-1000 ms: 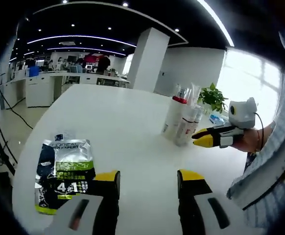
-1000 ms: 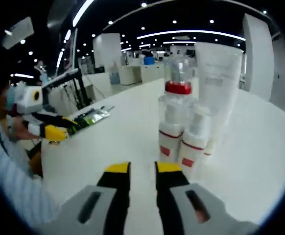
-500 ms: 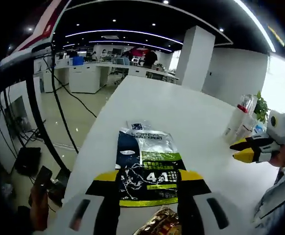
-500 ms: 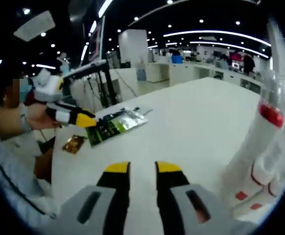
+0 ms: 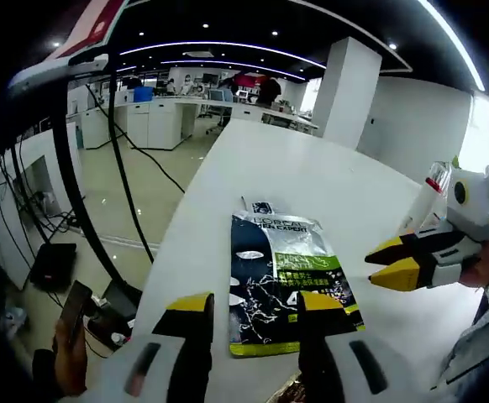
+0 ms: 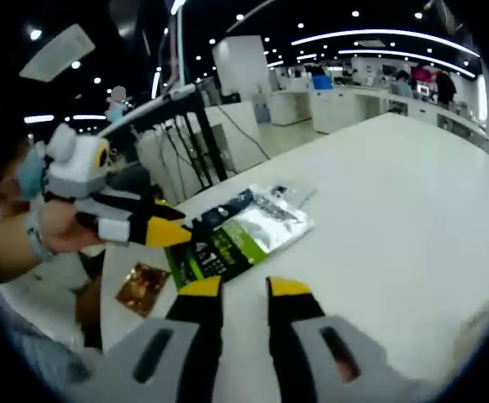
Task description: Arrange the skincare products in the storage area until every visible bottle or jar stands upright without overlapping.
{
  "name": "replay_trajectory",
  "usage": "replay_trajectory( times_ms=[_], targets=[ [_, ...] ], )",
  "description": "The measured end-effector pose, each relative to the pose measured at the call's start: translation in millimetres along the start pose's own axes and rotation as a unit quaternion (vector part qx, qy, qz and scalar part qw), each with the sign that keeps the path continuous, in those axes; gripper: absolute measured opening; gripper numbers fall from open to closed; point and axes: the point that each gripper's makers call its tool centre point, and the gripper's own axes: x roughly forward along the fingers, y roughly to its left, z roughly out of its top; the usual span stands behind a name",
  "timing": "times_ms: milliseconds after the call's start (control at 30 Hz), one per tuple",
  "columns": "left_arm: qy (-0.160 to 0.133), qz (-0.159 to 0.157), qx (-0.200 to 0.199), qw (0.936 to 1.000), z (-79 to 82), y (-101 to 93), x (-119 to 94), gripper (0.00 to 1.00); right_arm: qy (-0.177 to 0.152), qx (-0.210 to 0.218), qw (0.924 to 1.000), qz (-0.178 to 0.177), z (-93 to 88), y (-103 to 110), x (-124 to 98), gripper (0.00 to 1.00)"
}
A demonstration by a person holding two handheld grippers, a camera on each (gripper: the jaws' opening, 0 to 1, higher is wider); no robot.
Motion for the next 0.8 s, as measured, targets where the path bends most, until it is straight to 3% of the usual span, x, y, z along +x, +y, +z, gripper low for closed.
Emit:
replay_trajectory(
  times_ms=[167,400,533,667,800],
  targets=[
    [0.010,-0.005,-0.008,0.9999,-1.6,-1.5,1,0.30,0.025,0.042,0.9988,-0.004,-9.9,1,13,0.18],
    [0.021,0.004,-0.010,0.9997,-5.2,5.8,6,0.26,0.033,0.028,0.9991,0.003,-9.4,12,17,0.16],
    [0.021,-0.004,-0.010,0.9997,-4.9,-0.6,6,0.23,0.034,0.029,0.9990,0.003,-10.3,14,17,0.13],
    [0.031,0.015,0.004,0.9994,-6.9,3.0,5,0.14,0.042,0.017,0.9990,-0.009,-12.6,11,19,0.06],
    [0.046,0.011,0.008,0.9988,-10.1,-1.6,8,0.02,0.047,0.011,0.9987,-0.016,-13.8,8,18,0.03]
  ],
)
